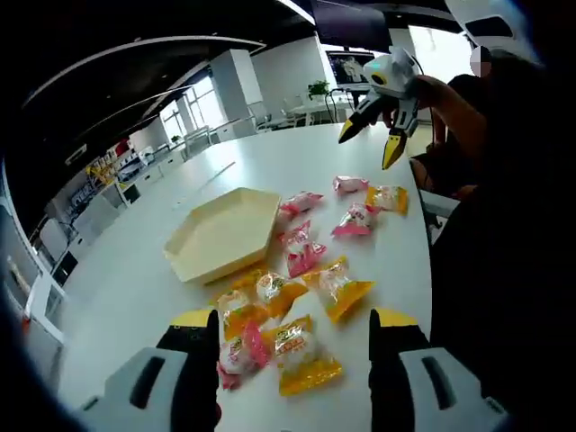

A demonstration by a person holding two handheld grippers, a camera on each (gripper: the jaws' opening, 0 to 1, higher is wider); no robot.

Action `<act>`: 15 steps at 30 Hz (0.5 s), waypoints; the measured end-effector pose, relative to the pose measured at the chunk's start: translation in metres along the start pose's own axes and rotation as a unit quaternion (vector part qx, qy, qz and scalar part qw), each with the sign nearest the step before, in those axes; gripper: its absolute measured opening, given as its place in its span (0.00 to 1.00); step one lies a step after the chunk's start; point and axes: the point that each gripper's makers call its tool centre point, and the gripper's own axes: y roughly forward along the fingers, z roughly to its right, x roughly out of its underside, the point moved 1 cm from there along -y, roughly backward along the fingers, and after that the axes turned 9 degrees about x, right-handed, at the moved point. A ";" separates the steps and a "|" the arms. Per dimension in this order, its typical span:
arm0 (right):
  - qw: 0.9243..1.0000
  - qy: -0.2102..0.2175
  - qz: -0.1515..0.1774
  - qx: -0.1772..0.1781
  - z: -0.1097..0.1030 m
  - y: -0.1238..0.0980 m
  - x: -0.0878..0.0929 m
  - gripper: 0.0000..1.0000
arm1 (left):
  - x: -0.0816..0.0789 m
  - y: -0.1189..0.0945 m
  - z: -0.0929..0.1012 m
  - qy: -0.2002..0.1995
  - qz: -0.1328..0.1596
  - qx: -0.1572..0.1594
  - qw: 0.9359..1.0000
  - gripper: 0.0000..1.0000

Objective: Pick up the marshmallows scattered on the table and place them into the bowl on the table

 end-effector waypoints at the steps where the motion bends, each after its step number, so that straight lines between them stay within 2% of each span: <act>1: 1.000 0.001 0.000 -0.001 0.000 0.000 0.000 0.66 | 0.000 0.000 0.000 0.000 0.000 -0.001 1.000 0.67; 8: 1.000 0.008 -0.003 -0.001 0.001 0.001 0.002 0.66 | -0.004 -0.001 -0.001 0.000 0.006 -0.003 1.000 0.67; 15: 1.000 0.008 -0.012 -0.009 -0.003 0.002 0.007 0.63 | 0.000 0.001 -0.001 -0.014 0.005 0.000 1.000 0.69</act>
